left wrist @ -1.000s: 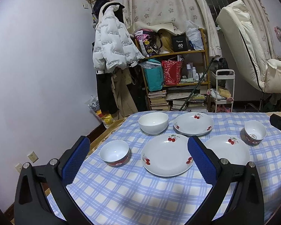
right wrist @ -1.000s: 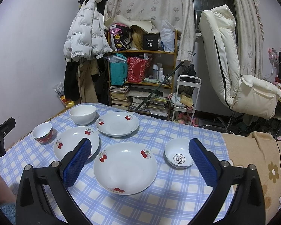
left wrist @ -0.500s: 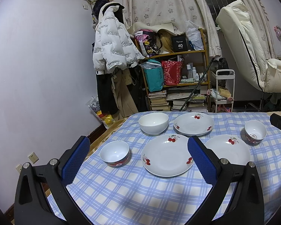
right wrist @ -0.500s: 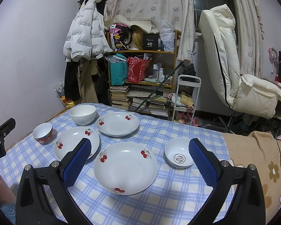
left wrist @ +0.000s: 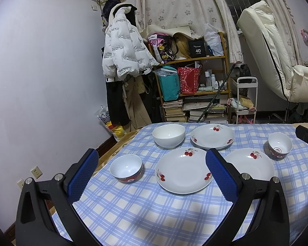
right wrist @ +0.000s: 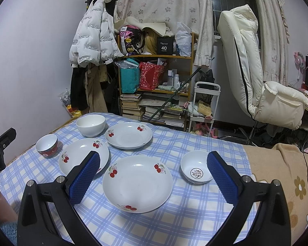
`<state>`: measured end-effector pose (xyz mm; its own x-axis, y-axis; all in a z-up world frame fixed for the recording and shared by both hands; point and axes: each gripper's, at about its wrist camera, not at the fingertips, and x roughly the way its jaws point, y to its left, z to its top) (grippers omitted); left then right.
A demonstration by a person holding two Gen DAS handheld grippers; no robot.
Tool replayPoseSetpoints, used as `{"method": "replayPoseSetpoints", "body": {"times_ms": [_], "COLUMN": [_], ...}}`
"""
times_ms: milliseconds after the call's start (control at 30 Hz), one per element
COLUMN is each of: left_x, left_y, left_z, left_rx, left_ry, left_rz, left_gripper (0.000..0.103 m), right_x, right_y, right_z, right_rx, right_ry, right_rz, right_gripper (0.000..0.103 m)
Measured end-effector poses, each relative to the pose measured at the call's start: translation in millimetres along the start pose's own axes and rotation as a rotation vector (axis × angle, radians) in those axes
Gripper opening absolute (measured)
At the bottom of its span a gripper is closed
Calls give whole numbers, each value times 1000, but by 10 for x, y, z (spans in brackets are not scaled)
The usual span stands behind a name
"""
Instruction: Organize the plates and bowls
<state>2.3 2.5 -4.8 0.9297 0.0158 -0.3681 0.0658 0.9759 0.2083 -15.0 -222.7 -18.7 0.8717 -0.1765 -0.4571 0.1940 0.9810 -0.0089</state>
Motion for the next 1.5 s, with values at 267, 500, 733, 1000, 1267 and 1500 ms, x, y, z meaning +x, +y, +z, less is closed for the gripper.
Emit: {"method": "replayPoseSetpoints", "body": {"times_ms": [267, 500, 733, 1000, 1267, 1500], "left_x": [-3, -4, -4, 44, 355, 581], "left_y": [-3, -4, -6, -5, 60, 18], "left_z": [-2, -6, -9, -9, 57, 169], "left_rx": [0, 1, 2, 11, -7, 25], "left_ry": [-1, -2, -1, 24, 139, 176], "left_rz": [0, 0, 0, -7, -33, -9], "left_gripper": [102, 102, 102, 102, 102, 102], "right_x": [3, 4, 6, 24, 169, 477], "right_y": [2, 3, 5, 11, 179, 330], "right_z": [-5, -5, -4, -1, 78, 233], "right_rx": [1, 1, 1, 0, -81, -95], "right_ry": [1, 1, 1, 4, 44, 84], "right_rz": [2, 1, 1, 4, 51, 108], "right_gripper": [103, 103, 103, 103, 103, 103]}}
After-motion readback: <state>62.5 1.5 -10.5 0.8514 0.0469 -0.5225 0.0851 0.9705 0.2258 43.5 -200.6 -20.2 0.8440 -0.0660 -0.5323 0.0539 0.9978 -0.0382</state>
